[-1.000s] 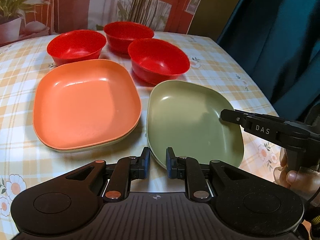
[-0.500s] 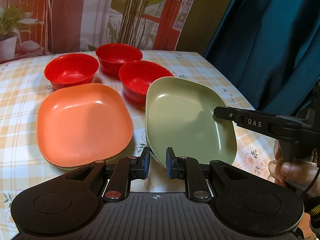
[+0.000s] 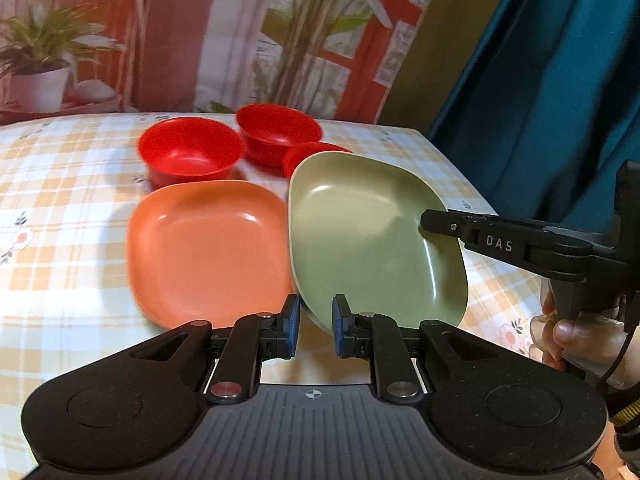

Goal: Organize plates and bowls
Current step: 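Lift the square green plate with the left gripper over the orange plate, then lower the square green plate onto the orange plate stack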

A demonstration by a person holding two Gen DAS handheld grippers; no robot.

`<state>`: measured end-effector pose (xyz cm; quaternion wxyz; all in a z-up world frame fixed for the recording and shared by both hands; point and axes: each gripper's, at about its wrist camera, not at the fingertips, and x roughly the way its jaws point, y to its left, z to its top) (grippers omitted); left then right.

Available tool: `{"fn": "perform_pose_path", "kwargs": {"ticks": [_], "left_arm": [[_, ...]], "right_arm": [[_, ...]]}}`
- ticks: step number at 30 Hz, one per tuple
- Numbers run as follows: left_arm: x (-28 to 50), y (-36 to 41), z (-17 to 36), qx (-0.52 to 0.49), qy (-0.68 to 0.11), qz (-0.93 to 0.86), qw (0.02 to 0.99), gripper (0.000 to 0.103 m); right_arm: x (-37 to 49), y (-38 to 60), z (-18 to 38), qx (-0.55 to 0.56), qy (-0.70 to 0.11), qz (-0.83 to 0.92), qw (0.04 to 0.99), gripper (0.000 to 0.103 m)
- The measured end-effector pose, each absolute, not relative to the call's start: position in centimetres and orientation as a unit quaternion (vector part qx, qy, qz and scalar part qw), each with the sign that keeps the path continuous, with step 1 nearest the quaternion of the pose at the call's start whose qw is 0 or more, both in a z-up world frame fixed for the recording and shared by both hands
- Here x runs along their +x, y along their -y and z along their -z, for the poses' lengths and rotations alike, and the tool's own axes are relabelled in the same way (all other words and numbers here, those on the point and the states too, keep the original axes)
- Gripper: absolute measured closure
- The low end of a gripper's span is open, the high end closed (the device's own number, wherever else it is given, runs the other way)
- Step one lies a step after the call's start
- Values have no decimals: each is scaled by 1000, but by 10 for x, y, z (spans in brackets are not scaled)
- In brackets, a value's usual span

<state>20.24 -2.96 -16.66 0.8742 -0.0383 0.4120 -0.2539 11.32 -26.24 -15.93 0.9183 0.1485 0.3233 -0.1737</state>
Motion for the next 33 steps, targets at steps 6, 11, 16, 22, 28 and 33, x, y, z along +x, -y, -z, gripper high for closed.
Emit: {"fn": "perform_pose_path", "kwargs": {"ticks": [6, 11, 16, 22, 28, 33], "left_arm": [[203, 5, 171, -72, -425, 229, 873, 85], [210, -13, 171, -96, -427, 201, 876, 85], [220, -32, 162, -92, -417, 179, 887, 85], [234, -40, 165, -71, -419, 165, 890, 84], [230, -33, 177, -63, -436, 174, 881, 84], [230, -35, 179, -69, -441, 174, 878, 84]], "right_arm": [[144, 244, 162, 134, -336, 140, 922, 96], [172, 230, 162, 119, -342, 112, 925, 96], [204, 222, 159, 117, -336, 82, 931, 97], [229, 219, 164, 102, -336, 63, 934, 98], [233, 220, 175, 98, -352, 69, 928, 98], [232, 218, 178, 89, -358, 71, 927, 98]]}}
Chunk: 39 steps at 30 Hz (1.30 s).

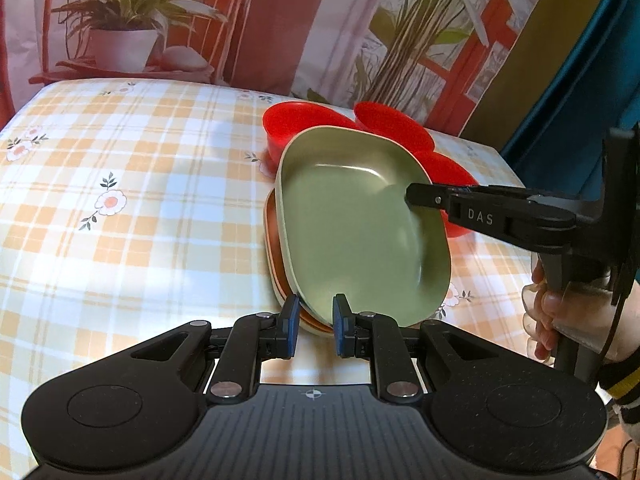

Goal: Organize plates and bowls
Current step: 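Lower the square green plate onto the orange plate stack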

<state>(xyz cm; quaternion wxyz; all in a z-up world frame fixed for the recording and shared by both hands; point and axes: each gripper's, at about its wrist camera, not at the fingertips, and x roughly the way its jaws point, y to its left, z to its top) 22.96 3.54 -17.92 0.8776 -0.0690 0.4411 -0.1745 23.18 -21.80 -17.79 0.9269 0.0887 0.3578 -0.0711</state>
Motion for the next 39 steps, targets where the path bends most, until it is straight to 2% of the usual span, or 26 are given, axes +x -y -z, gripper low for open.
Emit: {"fn": "perform_pose_path", "kwargs": {"ticks": [17, 39], "left_arm": [[244, -37, 183, -84, -463, 172, 865, 84], [241, -43, 172, -87, -444, 162, 877, 84]], "right_arm": [[236, 211, 185, 67, -383, 85, 917, 97], [234, 207, 185, 52, -397, 87, 912, 95]]}}
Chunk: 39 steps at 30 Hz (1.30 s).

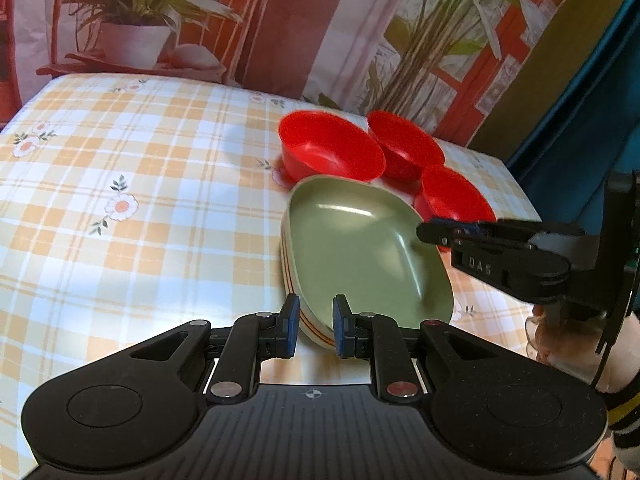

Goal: Organize plates and bowls
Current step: 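Lower the square green plate onto the orange plate stack, then open the left gripper and pull it back from the stack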

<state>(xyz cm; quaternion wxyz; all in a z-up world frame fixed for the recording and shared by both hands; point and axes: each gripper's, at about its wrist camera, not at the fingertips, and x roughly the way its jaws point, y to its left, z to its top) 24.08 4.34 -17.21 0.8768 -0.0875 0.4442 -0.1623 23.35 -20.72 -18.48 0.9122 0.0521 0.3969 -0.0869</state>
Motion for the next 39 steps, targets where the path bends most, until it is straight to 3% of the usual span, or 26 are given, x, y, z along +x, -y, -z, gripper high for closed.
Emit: {"fn": "perform_pose_path", "kwargs": {"ticks": [27, 39], "left_arm": [[265, -42, 171, -61, -428, 131, 892, 84], [267, -29, 134, -26, -390, 144, 909, 84]], "right_arm": [[221, 210, 186, 73, -392, 88, 913, 93], [209, 235, 156, 78, -357, 84, 927, 73]]}}
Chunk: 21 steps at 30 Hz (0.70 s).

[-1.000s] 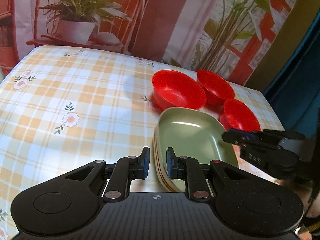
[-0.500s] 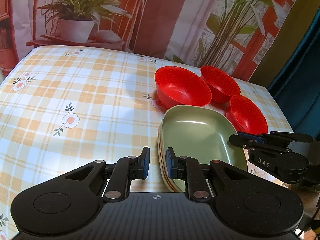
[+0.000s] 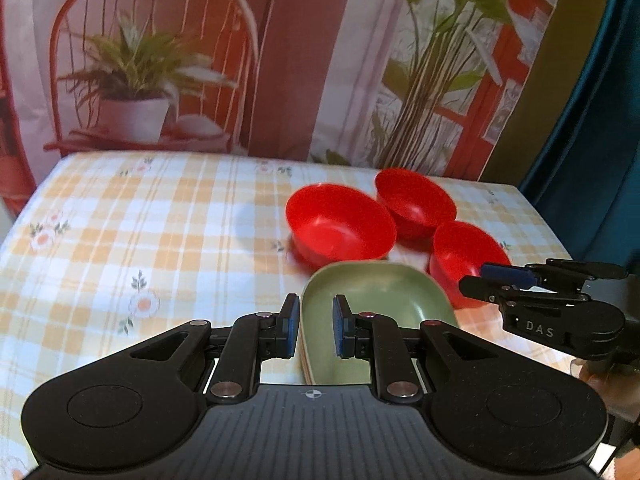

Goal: Organize plates and bowls
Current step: 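Open the left gripper and pull it back from the stack, then move the left gripper toward the red bowls while the right gripper also approaches them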

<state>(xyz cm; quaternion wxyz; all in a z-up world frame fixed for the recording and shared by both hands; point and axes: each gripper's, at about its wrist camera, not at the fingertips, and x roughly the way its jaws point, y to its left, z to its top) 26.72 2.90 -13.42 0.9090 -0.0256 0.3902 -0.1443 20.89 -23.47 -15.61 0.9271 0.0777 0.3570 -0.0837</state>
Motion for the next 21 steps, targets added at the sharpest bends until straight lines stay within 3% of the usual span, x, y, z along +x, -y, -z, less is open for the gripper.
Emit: {"fn": "perform_pose_path", "kwargs": {"ticks": [14, 21], "left_arm": [[298, -5, 87, -3, -336, 156, 929, 84], [321, 18, 58, 24, -291, 162, 943, 84]], "right_arm": [[211, 304, 114, 88, -326, 108, 935, 57], [228, 336, 94, 69, -311, 128, 939, 56]]}}
